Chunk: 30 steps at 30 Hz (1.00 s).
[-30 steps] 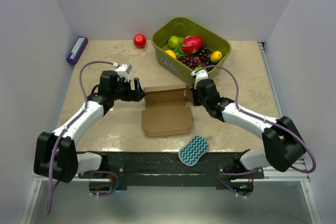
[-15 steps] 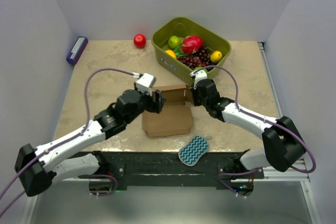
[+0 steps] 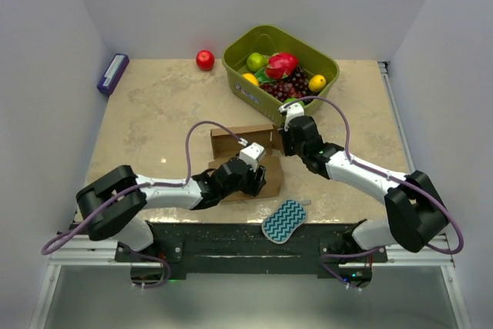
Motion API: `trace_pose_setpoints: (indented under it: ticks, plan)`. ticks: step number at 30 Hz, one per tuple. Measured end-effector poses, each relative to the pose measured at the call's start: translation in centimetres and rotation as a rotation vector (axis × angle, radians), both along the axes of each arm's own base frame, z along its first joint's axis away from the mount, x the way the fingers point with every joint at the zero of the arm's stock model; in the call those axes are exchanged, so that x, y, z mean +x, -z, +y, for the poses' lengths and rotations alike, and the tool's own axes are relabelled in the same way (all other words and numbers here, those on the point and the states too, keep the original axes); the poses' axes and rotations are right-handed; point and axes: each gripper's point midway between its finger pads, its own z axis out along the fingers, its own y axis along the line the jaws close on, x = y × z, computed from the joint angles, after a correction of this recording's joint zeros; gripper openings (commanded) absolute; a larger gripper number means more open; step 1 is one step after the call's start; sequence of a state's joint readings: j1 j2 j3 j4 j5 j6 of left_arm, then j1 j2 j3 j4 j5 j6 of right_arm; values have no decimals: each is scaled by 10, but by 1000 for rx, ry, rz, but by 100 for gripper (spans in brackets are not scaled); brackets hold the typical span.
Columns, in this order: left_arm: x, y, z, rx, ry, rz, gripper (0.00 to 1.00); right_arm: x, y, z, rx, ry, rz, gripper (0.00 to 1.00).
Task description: Fold the paper box
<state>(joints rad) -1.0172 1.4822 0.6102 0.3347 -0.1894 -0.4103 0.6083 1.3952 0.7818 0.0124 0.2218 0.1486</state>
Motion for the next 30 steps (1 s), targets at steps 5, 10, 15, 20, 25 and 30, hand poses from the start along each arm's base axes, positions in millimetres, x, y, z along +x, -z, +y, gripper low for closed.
trace_pose_setpoints:
  ticks: [5, 10, 15, 20, 25, 30]
  plan:
    - [-5, 32, -3, 38, 1, 35, 54, 0, 0, 0, 0, 1, 2, 0]
    - [-1, 47, -1, 55, -39, 48, 46, 0, 0, 0, 4, 5, 5, 0]
    - [7, 49, -8, 21, -77, 38, 41, 0, -3, 0, 7, 15, 15, 0]
    - [13, 50, -14, -16, -105, 36, 38, -1, -7, 1, 24, 38, 43, 0]
    - [15, 50, -18, -32, -113, 36, 38, -4, -8, -1, 26, 61, 68, 0]
    - [16, 50, -20, -38, -114, 35, 38, -6, -6, -1, 23, 81, 79, 0]
